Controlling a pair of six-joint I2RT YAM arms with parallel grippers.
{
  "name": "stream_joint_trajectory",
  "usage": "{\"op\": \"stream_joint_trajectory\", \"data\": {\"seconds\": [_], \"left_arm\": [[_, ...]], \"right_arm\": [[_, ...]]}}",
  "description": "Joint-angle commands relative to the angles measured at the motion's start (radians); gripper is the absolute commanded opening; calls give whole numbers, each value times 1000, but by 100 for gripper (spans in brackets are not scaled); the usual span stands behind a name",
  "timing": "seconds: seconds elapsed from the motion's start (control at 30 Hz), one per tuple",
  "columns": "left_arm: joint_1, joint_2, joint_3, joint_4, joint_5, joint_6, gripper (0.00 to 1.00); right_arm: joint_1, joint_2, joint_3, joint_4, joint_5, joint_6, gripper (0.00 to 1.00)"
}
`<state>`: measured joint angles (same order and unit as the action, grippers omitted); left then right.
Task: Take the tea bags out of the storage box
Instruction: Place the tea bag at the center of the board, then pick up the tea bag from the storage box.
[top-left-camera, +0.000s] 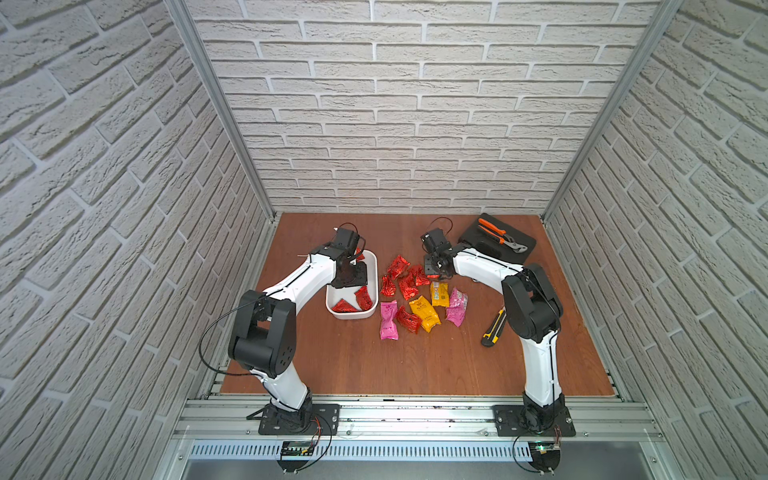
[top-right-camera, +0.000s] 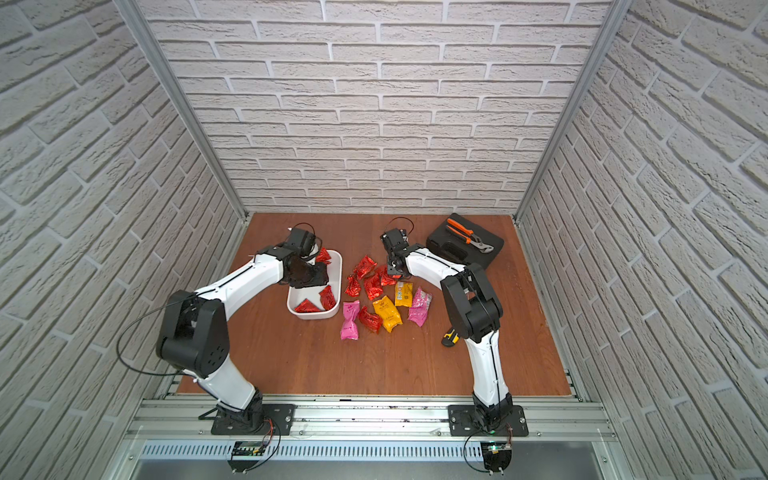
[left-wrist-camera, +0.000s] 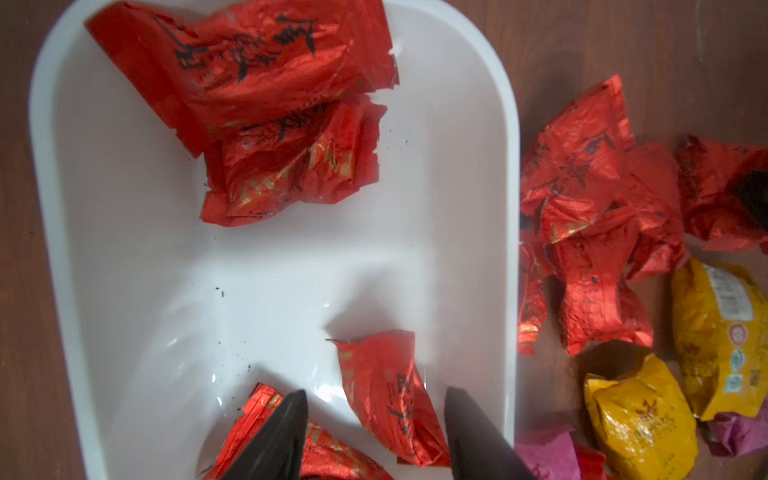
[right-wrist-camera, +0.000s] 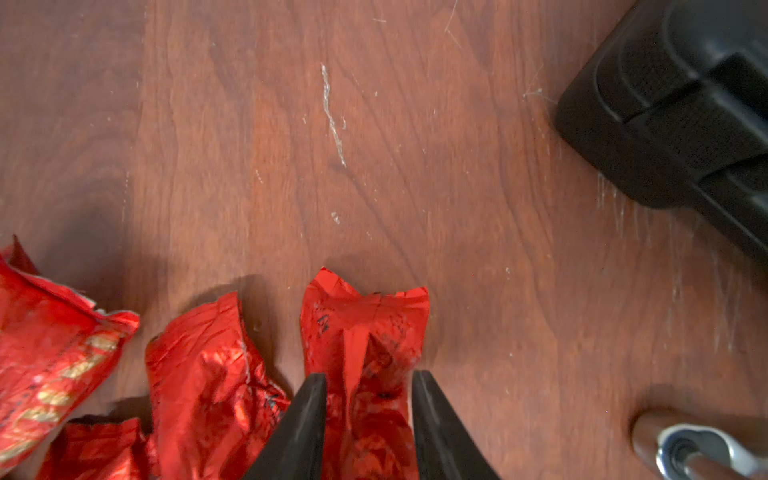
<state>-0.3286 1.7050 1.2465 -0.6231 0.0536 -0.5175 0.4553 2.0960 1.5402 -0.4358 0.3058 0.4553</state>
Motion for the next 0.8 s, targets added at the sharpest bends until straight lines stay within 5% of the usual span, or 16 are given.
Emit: {"op": "stream_joint_trajectory", "data": {"seconds": [0.0, 0.4, 0.77], "left_arm": [[-3, 25, 18, -26, 7, -47, 59], [-23, 47, -91, 101, 149, -170, 61], [-25, 92, -110, 86, 16, -249, 21]], "right_arm": [[-3, -136, -50, 61, -24, -46, 52], [-1, -392, -260, 71, -81, -32, 57], [-1, -497, -317, 0, -102, -61, 53]]}}
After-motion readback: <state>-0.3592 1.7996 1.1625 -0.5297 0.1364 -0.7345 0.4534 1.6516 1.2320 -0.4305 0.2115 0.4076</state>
